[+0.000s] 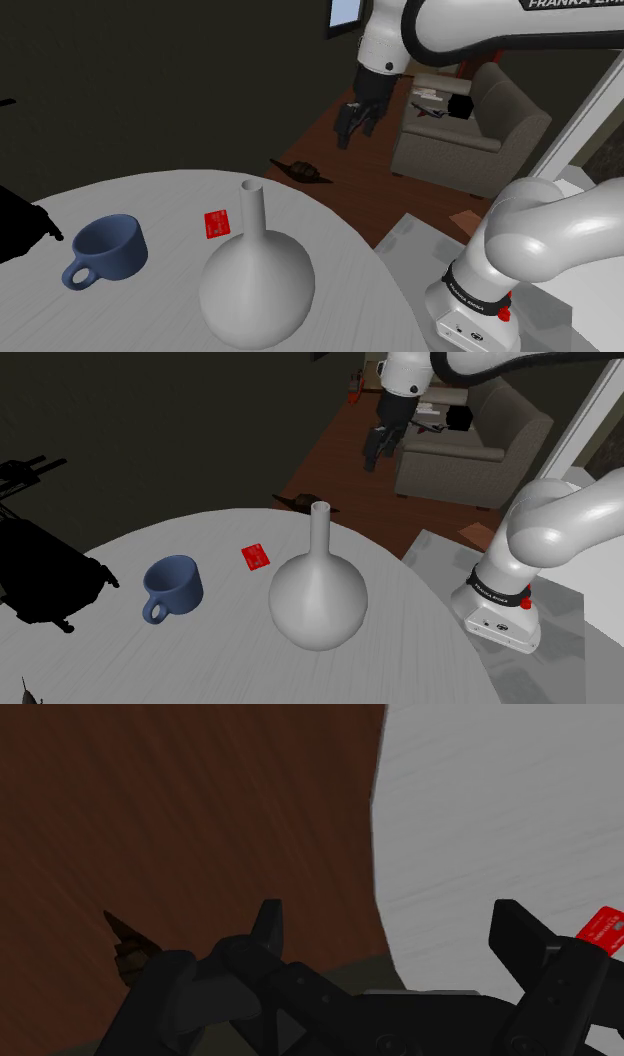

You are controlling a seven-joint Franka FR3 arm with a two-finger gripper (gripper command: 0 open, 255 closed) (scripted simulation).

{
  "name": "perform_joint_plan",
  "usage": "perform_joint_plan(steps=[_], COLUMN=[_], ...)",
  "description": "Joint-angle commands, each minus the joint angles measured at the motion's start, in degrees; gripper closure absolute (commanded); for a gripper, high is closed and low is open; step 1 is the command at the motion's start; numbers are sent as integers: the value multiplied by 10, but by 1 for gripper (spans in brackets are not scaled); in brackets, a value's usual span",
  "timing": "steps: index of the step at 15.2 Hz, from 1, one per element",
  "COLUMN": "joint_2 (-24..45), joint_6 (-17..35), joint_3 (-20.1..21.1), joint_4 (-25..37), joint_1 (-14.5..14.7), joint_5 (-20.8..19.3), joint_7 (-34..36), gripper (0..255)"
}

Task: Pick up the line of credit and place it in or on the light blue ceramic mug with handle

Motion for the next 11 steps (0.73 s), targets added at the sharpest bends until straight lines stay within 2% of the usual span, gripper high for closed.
perform_joint_plan(steps=[1, 6, 11], joint_2=[6, 54, 132], joint_6=[48, 157, 259], joint_3=[36, 124, 228], joint_4=[-23, -40, -26], joint_1=[4, -3, -42], joint_5=[12, 20, -9], joint_7=[43, 146, 267], gripper=[0, 0, 0])
